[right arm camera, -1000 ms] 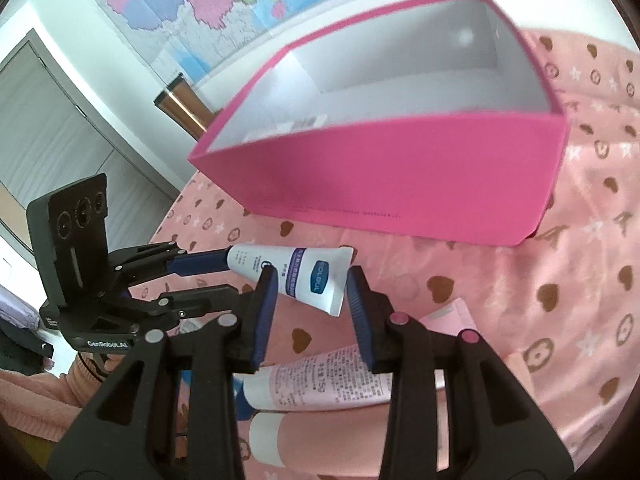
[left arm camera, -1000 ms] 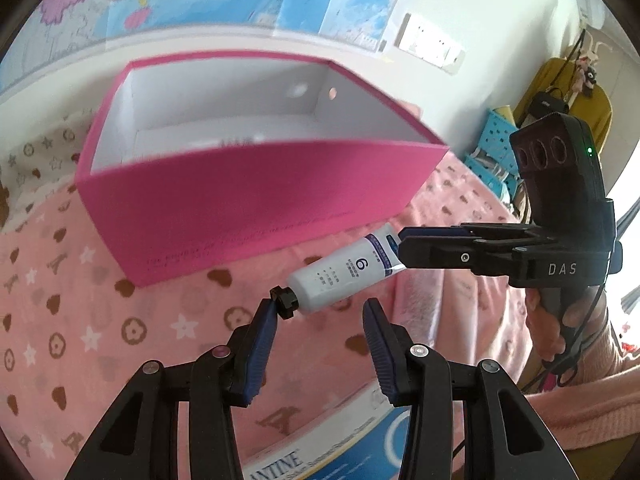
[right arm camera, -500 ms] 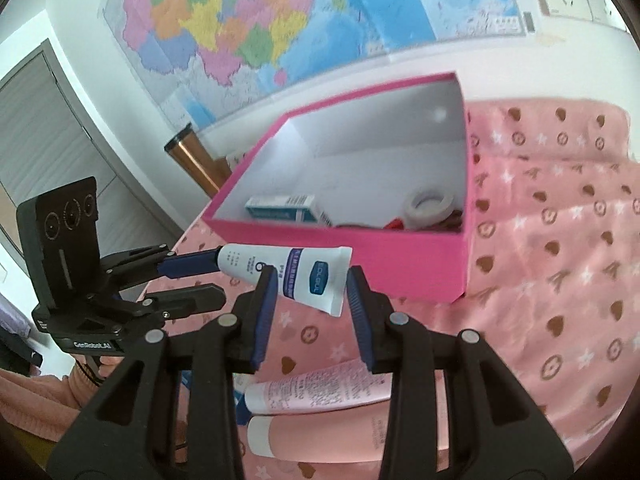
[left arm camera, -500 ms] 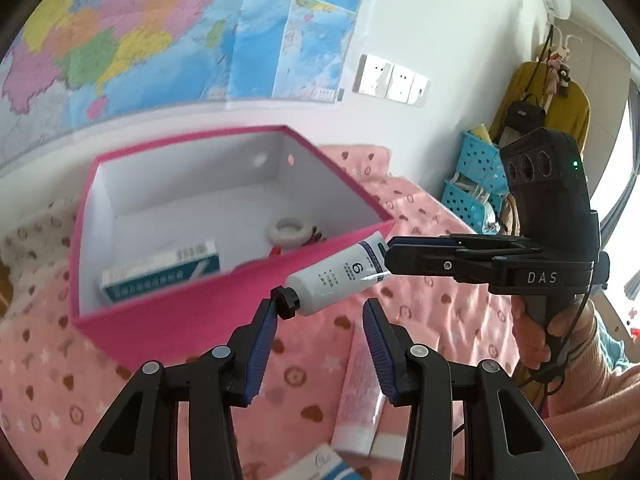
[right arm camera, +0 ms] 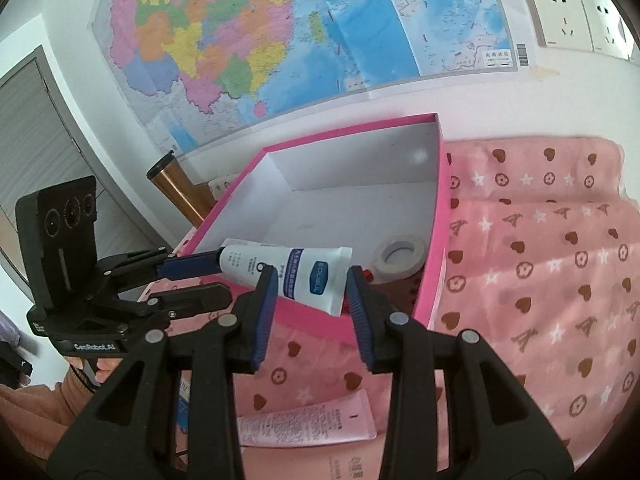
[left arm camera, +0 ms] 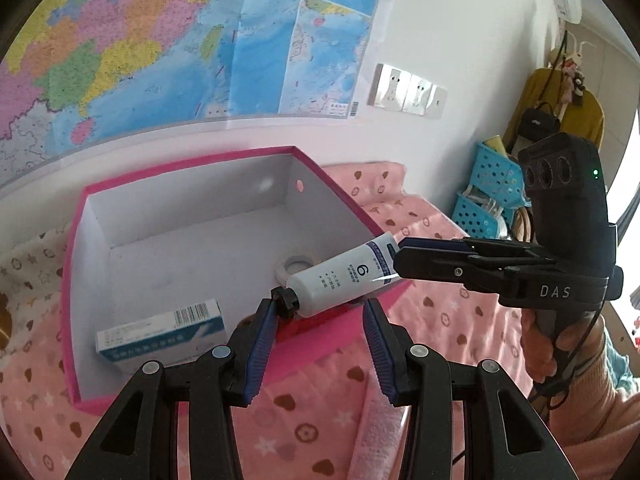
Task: Organize rigid objects
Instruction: 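Lower the white tube into the pink box and open the right gripper, then move the right tool back toward the pink-and-white tube, then grasp the pink-and-white tube with the right gripper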
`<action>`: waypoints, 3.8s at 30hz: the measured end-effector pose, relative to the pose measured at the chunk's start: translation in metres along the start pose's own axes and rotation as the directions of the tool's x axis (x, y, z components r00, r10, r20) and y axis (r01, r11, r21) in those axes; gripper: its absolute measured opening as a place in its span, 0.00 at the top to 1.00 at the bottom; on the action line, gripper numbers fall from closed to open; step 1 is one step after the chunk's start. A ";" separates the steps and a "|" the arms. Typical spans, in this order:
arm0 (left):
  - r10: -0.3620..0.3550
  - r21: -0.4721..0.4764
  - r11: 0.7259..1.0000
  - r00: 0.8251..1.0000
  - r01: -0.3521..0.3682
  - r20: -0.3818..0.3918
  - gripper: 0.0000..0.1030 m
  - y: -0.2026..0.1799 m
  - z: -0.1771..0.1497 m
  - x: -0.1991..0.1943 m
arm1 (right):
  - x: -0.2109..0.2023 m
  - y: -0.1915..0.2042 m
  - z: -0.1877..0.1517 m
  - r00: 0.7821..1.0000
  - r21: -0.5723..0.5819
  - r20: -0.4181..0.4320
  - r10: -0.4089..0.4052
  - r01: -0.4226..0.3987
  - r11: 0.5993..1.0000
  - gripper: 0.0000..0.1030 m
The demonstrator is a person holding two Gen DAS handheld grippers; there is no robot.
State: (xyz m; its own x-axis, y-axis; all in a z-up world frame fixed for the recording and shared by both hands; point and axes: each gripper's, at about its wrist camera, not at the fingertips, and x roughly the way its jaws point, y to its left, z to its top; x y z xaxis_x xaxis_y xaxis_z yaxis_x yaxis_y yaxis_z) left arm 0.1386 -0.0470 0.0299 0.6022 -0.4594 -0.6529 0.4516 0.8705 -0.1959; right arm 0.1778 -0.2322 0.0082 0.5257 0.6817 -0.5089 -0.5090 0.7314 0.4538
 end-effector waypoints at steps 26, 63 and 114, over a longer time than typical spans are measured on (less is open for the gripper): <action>0.054 -0.061 0.996 0.997 -0.057 -0.050 0.57 0.020 0.004 0.029 | 0.024 -0.018 0.013 0.995 0.023 -0.034 -0.099 0.099 0.995 0.62; -0.217 -0.135 0.970 0.967 0.200 -0.132 0.50 -0.043 -0.146 -0.019 | 0.007 -0.035 -0.094 0.983 0.102 -0.182 -0.024 0.043 0.994 0.60; -0.074 -0.251 0.968 0.978 0.024 -0.193 0.60 -0.008 -0.127 0.021 | 0.030 -0.044 -0.109 0.966 0.056 -0.255 -0.037 0.054 0.997 0.52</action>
State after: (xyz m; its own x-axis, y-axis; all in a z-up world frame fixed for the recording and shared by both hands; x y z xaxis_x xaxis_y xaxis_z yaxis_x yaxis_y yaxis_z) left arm 0.0641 -0.0411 -0.0746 0.4290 -0.4799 -0.7653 0.2859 0.8758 -0.3890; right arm 0.1420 -0.2460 -0.1065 0.3530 0.6260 -0.6954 -0.4409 0.7668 0.4665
